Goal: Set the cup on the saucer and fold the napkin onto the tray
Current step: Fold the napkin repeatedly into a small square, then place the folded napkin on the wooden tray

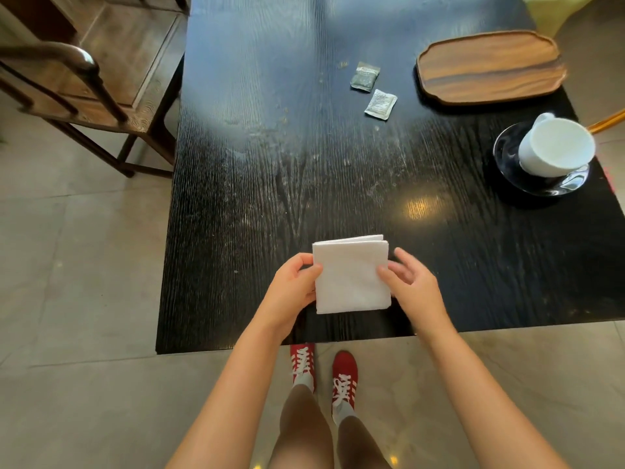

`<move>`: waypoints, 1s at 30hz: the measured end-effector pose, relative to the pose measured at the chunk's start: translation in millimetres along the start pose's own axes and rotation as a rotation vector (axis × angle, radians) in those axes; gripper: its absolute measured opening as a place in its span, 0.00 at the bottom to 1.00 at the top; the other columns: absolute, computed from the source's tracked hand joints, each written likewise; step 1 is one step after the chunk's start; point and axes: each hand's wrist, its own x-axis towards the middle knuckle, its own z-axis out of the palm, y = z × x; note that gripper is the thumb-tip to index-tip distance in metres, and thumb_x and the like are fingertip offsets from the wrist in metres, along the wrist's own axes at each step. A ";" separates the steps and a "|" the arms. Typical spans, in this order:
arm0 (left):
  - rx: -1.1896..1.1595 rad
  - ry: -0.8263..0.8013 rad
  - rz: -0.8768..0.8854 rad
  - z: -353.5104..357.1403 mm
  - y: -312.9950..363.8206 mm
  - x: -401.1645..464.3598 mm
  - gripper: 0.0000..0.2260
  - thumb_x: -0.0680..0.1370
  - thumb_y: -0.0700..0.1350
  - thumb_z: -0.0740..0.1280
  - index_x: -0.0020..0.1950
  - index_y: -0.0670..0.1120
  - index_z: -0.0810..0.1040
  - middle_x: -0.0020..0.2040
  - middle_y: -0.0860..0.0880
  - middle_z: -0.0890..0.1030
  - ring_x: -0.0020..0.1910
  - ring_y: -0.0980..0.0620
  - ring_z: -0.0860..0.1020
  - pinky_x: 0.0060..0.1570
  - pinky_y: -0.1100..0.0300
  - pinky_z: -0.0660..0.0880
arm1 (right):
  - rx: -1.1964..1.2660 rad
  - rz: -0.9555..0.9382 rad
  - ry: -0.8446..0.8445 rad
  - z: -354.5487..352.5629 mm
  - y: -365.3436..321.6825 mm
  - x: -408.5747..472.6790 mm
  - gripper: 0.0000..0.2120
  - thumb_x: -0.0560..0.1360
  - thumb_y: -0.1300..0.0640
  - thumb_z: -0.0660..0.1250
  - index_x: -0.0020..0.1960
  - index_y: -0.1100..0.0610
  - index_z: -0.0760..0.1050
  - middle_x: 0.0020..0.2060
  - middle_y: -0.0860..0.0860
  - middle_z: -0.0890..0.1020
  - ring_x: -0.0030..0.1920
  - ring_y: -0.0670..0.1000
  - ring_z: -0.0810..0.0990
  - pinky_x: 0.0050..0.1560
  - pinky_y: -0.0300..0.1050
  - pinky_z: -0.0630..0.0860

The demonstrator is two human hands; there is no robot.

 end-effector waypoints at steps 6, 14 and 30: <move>0.024 -0.016 0.021 -6.3 20.4 -13.4 0.07 0.79 0.41 0.60 0.54 0.45 0.75 0.51 0.46 0.83 0.50 0.49 0.82 0.50 0.55 0.79 | 0.019 0.079 -0.118 -12.4 -27.9 -12.3 0.11 0.74 0.58 0.67 0.56 0.58 0.78 0.47 0.51 0.84 0.46 0.48 0.83 0.43 0.43 0.80; 0.113 0.072 0.087 -14.2 56.1 -21.0 0.04 0.77 0.39 0.64 0.48 0.46 0.78 0.44 0.48 0.83 0.45 0.52 0.82 0.38 0.63 0.79 | -0.049 0.045 -0.063 -8.3 -71.0 -18.5 0.09 0.73 0.60 0.68 0.54 0.57 0.78 0.47 0.51 0.83 0.47 0.48 0.82 0.37 0.38 0.79; 0.067 -0.093 0.017 -6.0 116.5 -9.2 0.13 0.75 0.37 0.66 0.57 0.49 0.75 0.52 0.46 0.82 0.51 0.48 0.81 0.50 0.52 0.79 | -0.023 0.131 0.170 -12.0 -135.8 -22.9 0.07 0.74 0.62 0.67 0.52 0.58 0.78 0.47 0.52 0.80 0.45 0.48 0.79 0.36 0.38 0.76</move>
